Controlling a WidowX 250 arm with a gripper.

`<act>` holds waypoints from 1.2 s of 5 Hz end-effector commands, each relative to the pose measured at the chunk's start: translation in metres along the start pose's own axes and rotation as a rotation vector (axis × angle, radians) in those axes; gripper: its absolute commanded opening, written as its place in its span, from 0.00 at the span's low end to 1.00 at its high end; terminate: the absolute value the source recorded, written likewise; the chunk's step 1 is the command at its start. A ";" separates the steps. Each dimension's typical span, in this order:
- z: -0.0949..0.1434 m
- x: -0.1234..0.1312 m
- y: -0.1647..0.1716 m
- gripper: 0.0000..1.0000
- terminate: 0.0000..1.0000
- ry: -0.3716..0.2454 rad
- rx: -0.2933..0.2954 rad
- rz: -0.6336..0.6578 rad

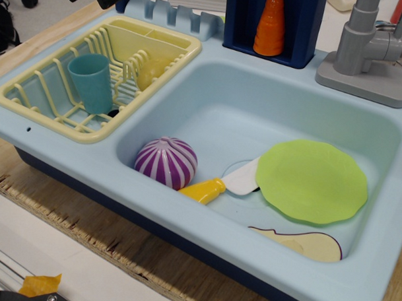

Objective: Put cup from counter or drying rack into sink

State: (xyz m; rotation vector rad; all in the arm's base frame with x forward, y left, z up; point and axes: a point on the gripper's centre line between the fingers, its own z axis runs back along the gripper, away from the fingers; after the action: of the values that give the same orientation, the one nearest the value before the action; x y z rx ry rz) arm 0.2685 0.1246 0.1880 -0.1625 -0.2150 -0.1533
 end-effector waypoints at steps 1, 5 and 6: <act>0.000 0.000 0.000 1.00 0.00 0.000 0.000 0.000; -0.031 -0.023 -0.004 1.00 0.00 0.124 0.118 0.152; -0.044 -0.024 -0.002 1.00 0.00 0.138 0.091 0.155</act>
State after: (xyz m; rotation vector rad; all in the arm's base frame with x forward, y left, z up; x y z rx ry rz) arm 0.2513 0.1148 0.1292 -0.1039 -0.0482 -0.0056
